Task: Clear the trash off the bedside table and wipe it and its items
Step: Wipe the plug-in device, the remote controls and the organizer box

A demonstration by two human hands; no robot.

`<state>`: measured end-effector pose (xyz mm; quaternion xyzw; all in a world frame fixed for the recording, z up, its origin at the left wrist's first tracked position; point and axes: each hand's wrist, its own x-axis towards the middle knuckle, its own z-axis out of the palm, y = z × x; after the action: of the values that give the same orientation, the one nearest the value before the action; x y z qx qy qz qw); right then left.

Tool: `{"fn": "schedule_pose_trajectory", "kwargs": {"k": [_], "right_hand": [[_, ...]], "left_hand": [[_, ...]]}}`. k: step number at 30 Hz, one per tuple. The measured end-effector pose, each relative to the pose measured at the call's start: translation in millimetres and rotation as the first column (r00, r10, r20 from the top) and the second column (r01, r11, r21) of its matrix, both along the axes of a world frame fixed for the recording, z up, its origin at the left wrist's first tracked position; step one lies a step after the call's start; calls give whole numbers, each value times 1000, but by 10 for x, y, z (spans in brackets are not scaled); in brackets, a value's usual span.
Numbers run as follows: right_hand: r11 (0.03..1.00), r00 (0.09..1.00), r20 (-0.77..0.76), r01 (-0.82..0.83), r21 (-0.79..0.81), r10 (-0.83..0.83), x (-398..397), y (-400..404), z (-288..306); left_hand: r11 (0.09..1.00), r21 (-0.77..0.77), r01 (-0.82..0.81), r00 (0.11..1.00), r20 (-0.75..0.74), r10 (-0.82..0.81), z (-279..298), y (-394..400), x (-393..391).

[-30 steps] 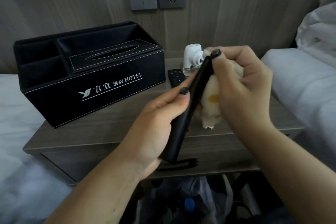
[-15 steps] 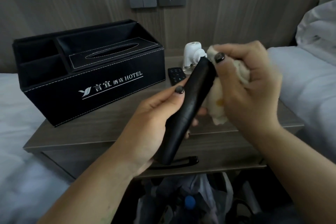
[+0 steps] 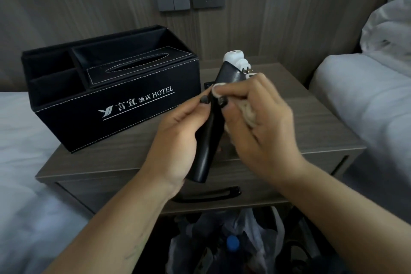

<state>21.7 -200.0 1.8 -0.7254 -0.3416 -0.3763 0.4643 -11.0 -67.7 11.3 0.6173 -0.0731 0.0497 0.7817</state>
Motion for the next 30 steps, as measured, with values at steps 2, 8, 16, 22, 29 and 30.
{"fn": "schedule_pose_trajectory", "kwargs": {"k": [2,8,16,22,29,30], "right_hand": [[999,999,-13,-46,4,46,-51,44,-48],[976,973,-91,-215,-45,210,-221,-32,-117],[891,877,-252,-444,-100,409,-437,-455,-57],[989,953,-289,119,82,-91,-141,-1012,81],[869,721,-636,468,158,-273,229,-1540,109],[876,717,-642,461,145,-271,239,-1551,105]], "left_hand": [[998,-58,-20,1000,18,22,9,-42,20],[974,-226,-19,965,-258,-41,95,-136,5],[956,-280,-88,974,-223,24,591,-418,376],[727,668,-157,955,-84,283,910,-1046,997],[-24,987,-156,927,155,343,402,-1731,1435],[-39,983,-177,911,179,373,311,-1767,1467]]}}
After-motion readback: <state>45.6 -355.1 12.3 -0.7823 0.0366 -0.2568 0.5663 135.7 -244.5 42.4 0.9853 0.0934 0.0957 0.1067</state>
